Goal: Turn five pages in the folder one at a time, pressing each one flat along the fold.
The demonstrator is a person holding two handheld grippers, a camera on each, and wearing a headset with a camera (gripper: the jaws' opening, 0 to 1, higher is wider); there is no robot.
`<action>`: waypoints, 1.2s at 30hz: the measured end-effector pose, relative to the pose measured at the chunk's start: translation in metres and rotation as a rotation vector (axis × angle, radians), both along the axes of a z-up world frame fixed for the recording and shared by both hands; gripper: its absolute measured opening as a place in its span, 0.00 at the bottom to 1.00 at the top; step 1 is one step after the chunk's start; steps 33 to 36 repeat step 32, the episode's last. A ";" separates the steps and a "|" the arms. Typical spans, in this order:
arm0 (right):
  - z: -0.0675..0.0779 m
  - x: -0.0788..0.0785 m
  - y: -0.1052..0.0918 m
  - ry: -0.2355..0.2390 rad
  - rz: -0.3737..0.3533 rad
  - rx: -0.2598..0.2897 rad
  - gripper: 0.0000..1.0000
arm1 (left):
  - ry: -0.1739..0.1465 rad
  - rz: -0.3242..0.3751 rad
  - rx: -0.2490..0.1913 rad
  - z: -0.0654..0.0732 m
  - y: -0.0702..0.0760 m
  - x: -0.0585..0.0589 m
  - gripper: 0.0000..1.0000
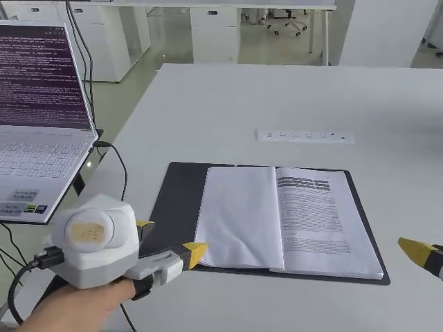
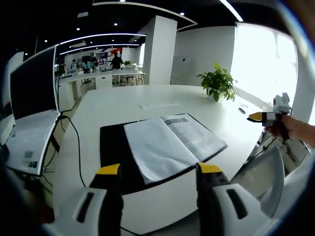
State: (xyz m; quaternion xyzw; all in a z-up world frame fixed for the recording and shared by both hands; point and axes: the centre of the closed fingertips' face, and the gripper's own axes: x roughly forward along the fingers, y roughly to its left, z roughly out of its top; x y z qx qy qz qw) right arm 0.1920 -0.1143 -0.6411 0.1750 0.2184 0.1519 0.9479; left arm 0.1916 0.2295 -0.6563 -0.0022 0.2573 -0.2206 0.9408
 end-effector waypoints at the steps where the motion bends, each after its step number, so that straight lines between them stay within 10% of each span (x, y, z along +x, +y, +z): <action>1: 0.002 0.000 0.000 -0.006 0.002 -0.008 0.42 | 0.000 0.000 0.008 0.001 0.001 -0.001 0.61; 36: -0.001 -0.001 -0.011 -0.024 -0.008 -0.092 0.43 | -0.008 0.008 0.024 0.005 0.006 -0.006 0.62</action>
